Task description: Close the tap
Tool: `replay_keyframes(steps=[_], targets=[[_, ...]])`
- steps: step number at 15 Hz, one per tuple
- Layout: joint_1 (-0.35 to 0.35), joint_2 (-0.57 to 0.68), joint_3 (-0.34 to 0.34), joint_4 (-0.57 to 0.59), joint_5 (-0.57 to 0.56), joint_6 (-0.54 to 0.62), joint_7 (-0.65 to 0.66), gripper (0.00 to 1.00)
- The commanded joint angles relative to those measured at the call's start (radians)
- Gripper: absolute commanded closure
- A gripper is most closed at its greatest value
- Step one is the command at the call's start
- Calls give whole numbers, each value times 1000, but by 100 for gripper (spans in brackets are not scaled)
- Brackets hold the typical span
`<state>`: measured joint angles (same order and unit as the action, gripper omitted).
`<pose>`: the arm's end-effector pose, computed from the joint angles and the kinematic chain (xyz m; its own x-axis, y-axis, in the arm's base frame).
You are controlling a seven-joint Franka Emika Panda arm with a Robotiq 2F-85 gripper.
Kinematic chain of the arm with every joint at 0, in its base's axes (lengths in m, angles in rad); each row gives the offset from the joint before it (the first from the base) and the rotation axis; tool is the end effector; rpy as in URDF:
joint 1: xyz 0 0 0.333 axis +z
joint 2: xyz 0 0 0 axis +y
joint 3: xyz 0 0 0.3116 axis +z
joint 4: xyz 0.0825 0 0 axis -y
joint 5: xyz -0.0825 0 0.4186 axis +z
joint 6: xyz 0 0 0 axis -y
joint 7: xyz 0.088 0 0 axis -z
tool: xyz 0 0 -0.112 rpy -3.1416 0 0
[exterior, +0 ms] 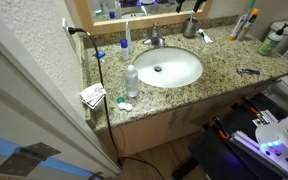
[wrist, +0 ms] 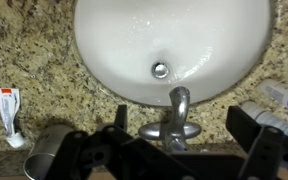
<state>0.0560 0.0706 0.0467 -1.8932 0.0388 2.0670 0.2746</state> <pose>0.6182 0.0655 0.4517 0.9778 -0.1899 0.0882 -0.1845 -0.9806 -0.0655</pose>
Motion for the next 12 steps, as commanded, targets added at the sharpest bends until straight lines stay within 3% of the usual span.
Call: replay_keyframes(steps=[1, 8, 9, 12], targets=[[26, 173, 7, 78, -34, 14, 118, 0], [79, 443, -19, 423, -2, -11, 218, 0], [80, 378, -16, 304, -6, 15, 194, 0], [83, 427, -23, 394, -4, 11, 209, 0]])
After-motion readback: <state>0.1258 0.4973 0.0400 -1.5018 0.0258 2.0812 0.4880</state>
